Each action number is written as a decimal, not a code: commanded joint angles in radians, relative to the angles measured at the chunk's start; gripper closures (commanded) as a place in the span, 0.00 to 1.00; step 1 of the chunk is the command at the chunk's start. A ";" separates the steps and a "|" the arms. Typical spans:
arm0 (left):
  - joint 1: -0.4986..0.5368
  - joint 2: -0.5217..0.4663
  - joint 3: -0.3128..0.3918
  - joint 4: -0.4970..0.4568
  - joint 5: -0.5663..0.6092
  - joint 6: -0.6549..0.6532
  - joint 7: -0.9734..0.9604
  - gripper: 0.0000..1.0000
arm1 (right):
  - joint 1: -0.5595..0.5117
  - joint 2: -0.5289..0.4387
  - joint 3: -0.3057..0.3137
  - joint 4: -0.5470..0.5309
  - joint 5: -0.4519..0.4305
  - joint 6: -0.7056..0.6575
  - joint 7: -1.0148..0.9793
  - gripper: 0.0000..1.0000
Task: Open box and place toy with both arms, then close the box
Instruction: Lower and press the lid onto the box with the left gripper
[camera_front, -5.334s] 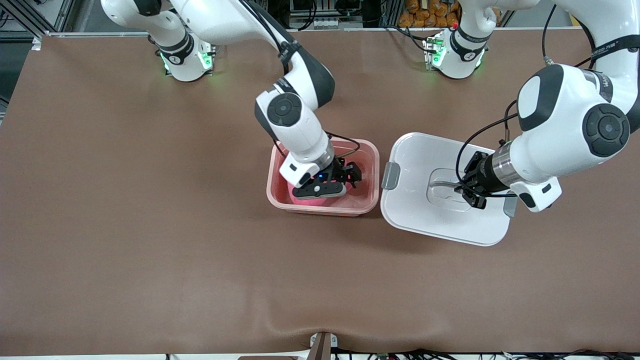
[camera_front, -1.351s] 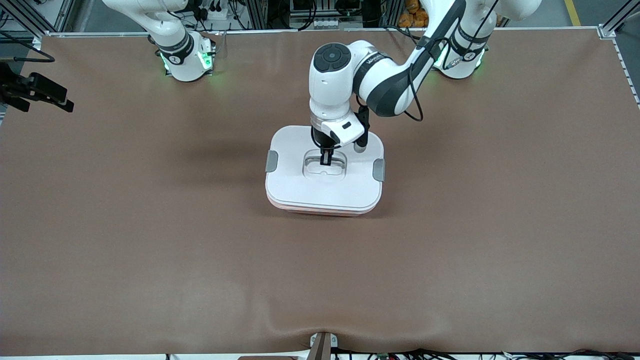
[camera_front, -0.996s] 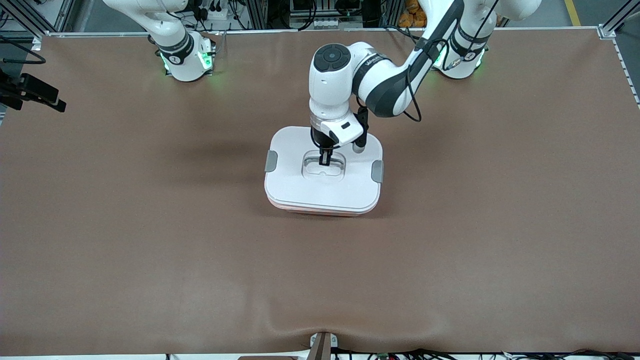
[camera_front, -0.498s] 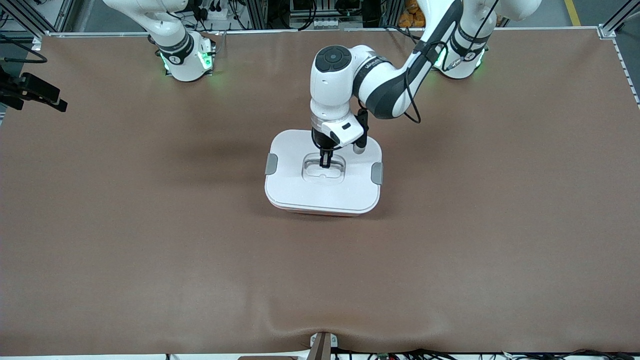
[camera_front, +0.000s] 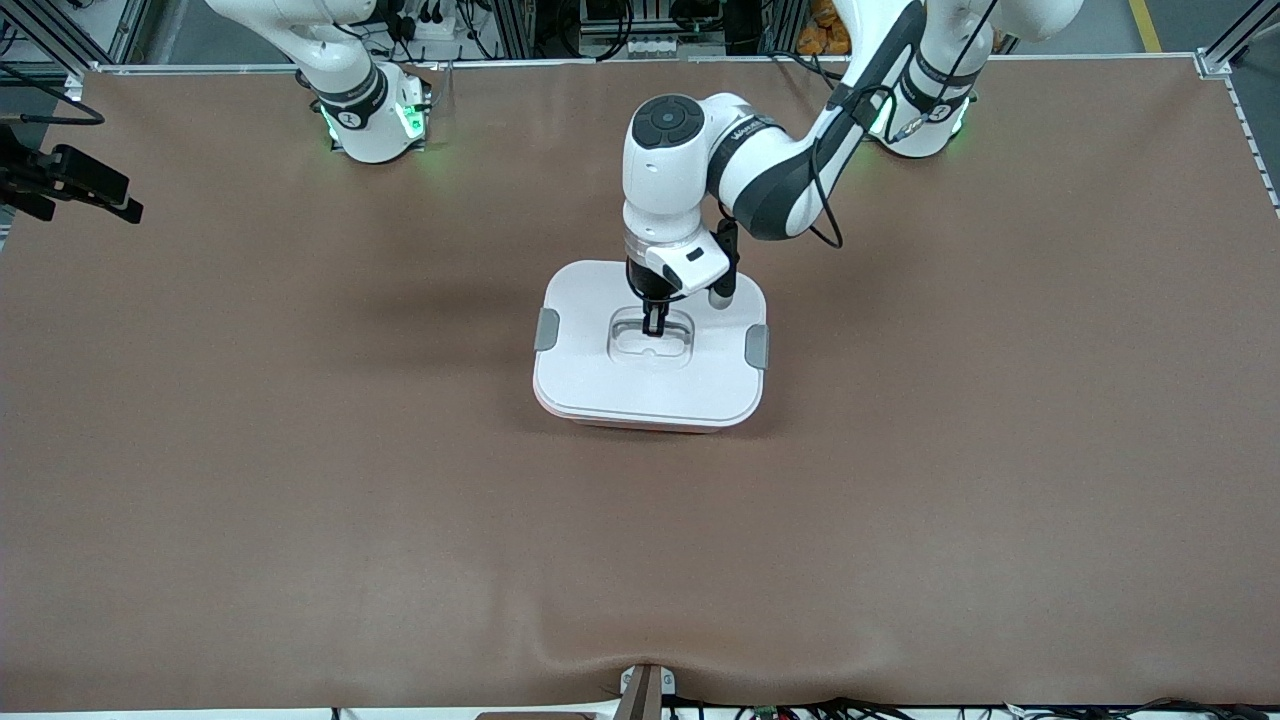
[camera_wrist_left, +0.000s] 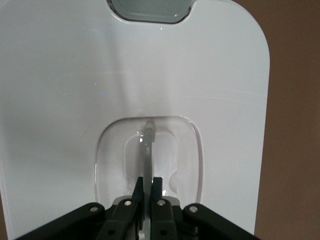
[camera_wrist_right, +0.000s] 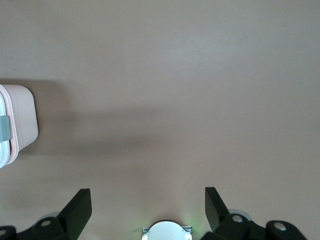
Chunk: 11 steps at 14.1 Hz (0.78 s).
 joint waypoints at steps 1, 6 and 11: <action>-0.005 -0.009 0.004 -0.019 0.031 0.043 -0.042 1.00 | 0.003 -0.007 0.003 0.003 0.003 -0.005 0.015 0.00; -0.005 -0.005 0.004 -0.036 0.063 0.043 -0.044 1.00 | 0.000 -0.007 0.003 0.003 0.005 -0.003 0.016 0.00; -0.007 -0.005 0.004 -0.030 0.061 0.049 -0.052 1.00 | -0.002 -0.007 0.003 0.004 0.005 0.001 0.015 0.00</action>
